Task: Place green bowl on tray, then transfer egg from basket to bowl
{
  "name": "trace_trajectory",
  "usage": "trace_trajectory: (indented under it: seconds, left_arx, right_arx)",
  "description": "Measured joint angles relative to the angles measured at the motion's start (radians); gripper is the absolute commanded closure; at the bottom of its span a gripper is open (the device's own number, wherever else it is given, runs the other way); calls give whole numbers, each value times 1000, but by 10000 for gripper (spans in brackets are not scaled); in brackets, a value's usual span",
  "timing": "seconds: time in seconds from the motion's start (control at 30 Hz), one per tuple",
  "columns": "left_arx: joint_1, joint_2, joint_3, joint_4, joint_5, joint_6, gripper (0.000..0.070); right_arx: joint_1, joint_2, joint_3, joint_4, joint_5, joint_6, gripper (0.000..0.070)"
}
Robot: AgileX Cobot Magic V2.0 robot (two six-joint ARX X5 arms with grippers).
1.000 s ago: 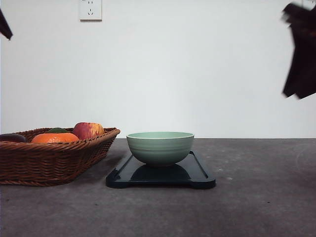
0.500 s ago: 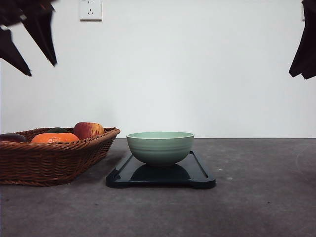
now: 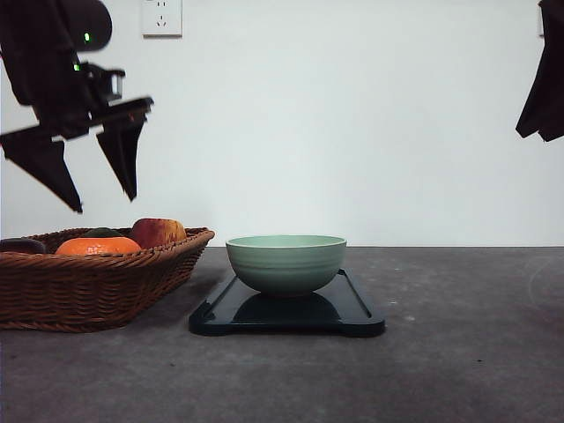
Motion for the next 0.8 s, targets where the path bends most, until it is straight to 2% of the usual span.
trace_trajectory:
  seconds: [0.4, 0.8]
  left_arx:
    - [0, 115, 0, 8, -28, 4, 234]
    - [0, 136, 0, 29, -28, 4, 241]
  right_arx:
    - [0, 0, 0, 0, 0, 0, 550]
    - [0, 0, 0, 0, 0, 1, 550]
